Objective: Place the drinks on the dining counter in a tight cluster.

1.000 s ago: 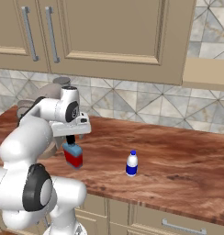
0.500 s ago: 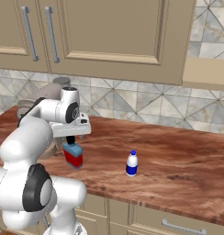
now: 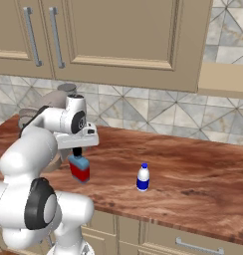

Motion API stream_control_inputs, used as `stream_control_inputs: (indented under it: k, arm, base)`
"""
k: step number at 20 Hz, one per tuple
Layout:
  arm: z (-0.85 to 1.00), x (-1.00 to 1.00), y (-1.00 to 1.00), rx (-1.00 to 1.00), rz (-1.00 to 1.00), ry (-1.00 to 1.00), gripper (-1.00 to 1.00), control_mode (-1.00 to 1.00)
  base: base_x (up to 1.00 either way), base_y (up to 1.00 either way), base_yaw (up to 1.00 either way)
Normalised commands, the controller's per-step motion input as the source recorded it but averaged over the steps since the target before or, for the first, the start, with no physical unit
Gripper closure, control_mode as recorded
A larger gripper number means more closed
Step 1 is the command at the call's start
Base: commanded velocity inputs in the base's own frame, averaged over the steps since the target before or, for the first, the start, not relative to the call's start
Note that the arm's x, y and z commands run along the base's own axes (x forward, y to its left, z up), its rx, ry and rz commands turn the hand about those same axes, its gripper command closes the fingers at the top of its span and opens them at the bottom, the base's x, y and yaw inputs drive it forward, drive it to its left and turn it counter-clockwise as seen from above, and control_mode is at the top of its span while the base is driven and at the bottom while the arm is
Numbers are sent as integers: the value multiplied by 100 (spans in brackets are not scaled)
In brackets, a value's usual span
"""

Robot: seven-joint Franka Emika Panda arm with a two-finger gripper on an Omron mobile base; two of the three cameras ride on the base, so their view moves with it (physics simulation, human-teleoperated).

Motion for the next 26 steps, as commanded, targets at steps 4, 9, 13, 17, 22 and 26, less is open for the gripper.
stream_control_inputs:
  k: [4,9,13,17,22,26]
  arm:
    - [0,0,0,0,0,0,100,-100]
    - [13,-37,0,11,0,-17,100,-100]
    - [45,-58,0,3,0,-8,100,-100]
    - [49,-39,0,0,-2,0,100,-100]
    - [57,-18,1,0,-1,11,100,-100]
    - [67,-29,0,-1,0,12,100,-100]
  base:
    - [0,0,0]
    - [0,0,0]
    - [0,0,0]
    - [0,0,0]
    - [0,0,0]
    - [0,0,0]
